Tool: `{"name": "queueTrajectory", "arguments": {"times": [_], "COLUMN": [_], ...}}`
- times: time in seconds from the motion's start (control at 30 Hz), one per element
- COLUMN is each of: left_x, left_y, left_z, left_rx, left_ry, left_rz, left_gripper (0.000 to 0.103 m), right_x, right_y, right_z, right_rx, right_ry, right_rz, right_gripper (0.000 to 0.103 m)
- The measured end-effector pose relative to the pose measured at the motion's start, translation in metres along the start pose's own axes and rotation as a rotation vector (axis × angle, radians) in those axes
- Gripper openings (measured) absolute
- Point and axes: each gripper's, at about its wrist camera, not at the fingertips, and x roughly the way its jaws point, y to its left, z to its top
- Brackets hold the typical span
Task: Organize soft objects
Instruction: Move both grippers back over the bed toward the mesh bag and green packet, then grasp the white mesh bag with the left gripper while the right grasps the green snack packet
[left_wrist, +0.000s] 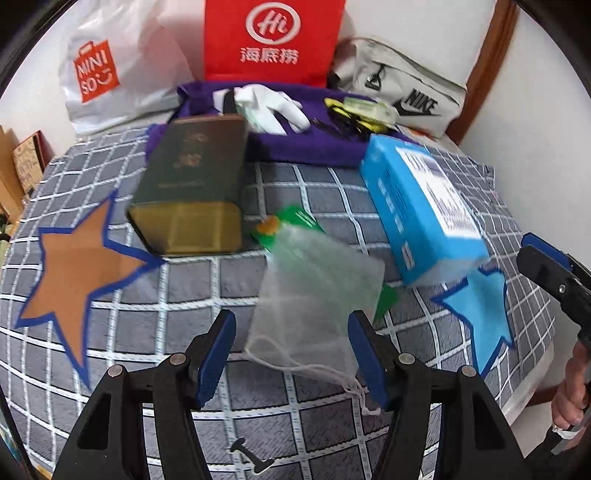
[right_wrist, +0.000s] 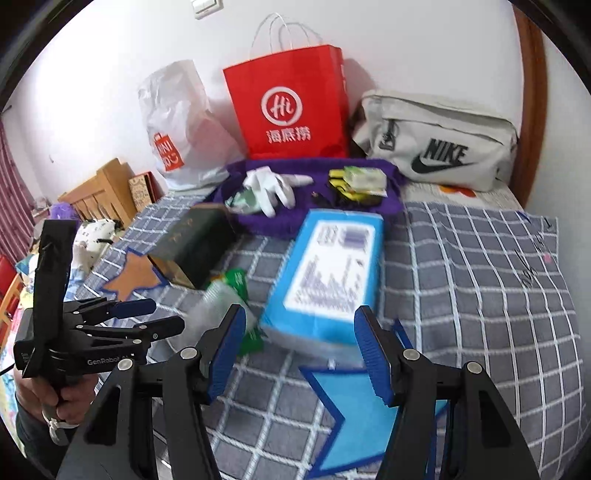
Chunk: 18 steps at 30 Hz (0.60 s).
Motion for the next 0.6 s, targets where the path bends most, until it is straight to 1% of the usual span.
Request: {"name": "queueTrajectory", "arguments": {"times": [0.07,0.2,0.23,0.27,0.33,0.4,0.43,0.47,0.5,0.53,0.57,0.6], "left_x": [0.007,0.024,0.03,0.032,0.034,0.036,0.036,0.036,0.037,0.037,0.036,0.036], "left_y": [-0.002,-0.009,-0.012,-0.014,-0.021,-0.02,-0.02,-0.022,-0.022,-0.023,-0.022,-0.022], "left_z": [-0.001,-0.002,-0.002,-0.002,-0.002,-0.001,-0.001,-0.001,0.0,0.0,0.001,0.001], "left_rx": [0.0,0.008,0.008,0.012,0.027,0.002,0.003,0.012,0.021,0.026,0.029,0.031], "left_ry": [0.01,0.036,0.039,0.027,0.002,-0.017,-0.025,-0.028,-0.032,-0.036,-0.039,-0.042], "left_rz": [-0.012,-0.047,-0.056,-0.054,-0.031,-0.024,-0.023,-0.016,0.006,0.031,0.04,0.031], "left_gripper": [0.068,0.07,0.077,0.082,0.082,0.08,0.078,0.069,0.063,0.051,0.042,0.036], "right_x": [-0.001,0.001,0.002,0.004,0.008,0.012,0.014,0.017,0.019,0.023,0.024,0.026], "right_y": [-0.002,-0.007,-0.009,-0.01,-0.012,-0.014,-0.015,-0.016,-0.017,-0.018,-0.018,-0.018], "right_z": [-0.005,-0.014,-0.016,-0.017,-0.02,-0.022,-0.023,-0.024,-0.024,-0.025,-0.026,-0.027], "right_rx": [0.001,0.013,0.015,0.015,0.011,0.009,0.011,0.017,0.02,0.024,0.025,0.026], "right_ry": [0.0,0.001,0.005,0.01,0.02,0.024,0.028,0.035,0.041,0.05,0.055,0.058], "right_rz": [0.008,0.018,0.021,0.02,0.015,0.018,0.023,0.027,0.029,0.033,0.036,0.037], "right_gripper": [0.061,0.061,0.061,0.061,0.061,0.061,0.061,0.061,0.061,0.061,0.061,0.061]}}
